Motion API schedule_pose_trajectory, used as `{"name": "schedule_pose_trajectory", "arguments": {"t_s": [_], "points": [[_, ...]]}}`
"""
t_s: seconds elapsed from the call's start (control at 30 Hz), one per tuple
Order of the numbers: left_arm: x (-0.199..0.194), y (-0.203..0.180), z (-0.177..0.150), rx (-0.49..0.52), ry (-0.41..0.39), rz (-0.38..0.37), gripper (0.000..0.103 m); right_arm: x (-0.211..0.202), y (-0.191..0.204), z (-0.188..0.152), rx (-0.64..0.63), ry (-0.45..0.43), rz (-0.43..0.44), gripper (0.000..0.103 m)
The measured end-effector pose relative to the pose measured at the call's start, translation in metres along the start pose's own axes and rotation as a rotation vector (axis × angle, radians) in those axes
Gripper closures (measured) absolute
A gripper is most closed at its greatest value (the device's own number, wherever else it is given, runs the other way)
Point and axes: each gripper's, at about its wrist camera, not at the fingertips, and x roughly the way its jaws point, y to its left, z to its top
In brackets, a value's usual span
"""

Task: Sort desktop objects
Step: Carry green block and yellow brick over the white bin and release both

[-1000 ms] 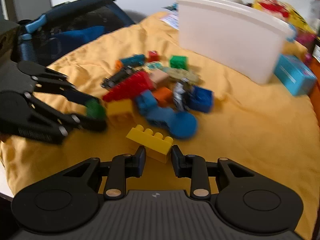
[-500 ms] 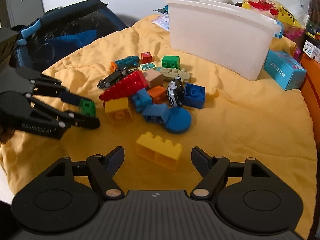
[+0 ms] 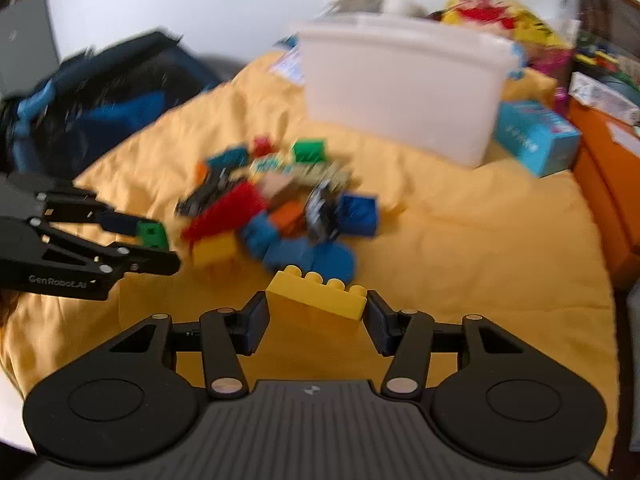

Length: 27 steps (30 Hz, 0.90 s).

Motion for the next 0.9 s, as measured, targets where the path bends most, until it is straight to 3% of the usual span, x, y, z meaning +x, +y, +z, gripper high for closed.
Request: {"name": "schedule_pose_trajectory", "arguments": {"t_s": [0.17,0.43,0.9], "points": [[-0.019,0.006,0.043,-0.064,-0.084,0.015,0.057,-0.025,-0.014,0.031,0.068,-0.103,-0.024,0.048],[-0.031,0.009,0.12,-0.046,-0.186,0.024,0.057,-0.053,-0.038,0.101,0.136,-0.248,-0.041,0.048],[-0.004,0.024,0.237,-0.056,-0.209,0.082,0.057,-0.046,-0.083,0.198,0.176,-0.26,-0.065,0.048]]}}
